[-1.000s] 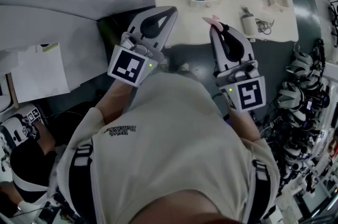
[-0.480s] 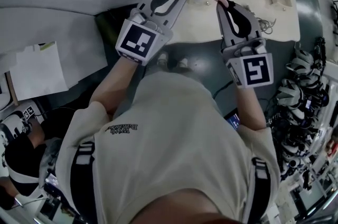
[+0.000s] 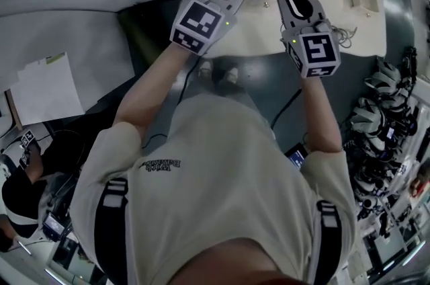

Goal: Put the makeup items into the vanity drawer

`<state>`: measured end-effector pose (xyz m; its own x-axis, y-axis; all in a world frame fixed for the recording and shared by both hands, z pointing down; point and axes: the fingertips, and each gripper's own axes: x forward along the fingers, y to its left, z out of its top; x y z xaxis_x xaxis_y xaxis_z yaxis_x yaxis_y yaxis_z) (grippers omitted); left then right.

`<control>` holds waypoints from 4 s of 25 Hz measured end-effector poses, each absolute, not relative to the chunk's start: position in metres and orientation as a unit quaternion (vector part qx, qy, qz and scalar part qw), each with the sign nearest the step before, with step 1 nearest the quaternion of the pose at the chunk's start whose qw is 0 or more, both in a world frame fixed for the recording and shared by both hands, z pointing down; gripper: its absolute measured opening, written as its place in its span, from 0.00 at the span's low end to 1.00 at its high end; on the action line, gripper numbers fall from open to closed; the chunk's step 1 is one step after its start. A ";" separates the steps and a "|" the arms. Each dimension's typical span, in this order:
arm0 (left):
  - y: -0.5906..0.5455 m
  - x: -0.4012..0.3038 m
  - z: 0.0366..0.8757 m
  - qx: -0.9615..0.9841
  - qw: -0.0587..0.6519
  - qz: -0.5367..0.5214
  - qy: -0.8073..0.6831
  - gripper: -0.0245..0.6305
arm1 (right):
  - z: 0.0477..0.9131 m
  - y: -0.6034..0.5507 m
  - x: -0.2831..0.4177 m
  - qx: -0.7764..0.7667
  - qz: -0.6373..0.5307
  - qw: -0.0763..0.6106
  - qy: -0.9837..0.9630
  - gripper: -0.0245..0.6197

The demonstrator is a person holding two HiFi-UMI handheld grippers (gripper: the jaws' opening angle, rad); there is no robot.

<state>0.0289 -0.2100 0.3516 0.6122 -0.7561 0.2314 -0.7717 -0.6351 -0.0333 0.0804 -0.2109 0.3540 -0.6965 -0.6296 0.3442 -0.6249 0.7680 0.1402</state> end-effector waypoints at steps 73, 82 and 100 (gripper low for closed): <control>-0.188 0.024 0.339 0.910 0.037 0.104 -0.399 0.06 | 0.341 -0.187 0.072 0.385 0.019 0.152 -0.910 0.05; -0.124 0.018 0.266 0.919 -0.021 0.069 -0.387 0.06 | 0.266 -0.117 0.071 0.378 -0.012 0.087 -0.922 0.05; -0.022 0.012 0.228 0.909 -0.056 0.034 -0.411 0.06 | 0.239 -0.013 0.069 0.362 0.000 0.037 -0.931 0.04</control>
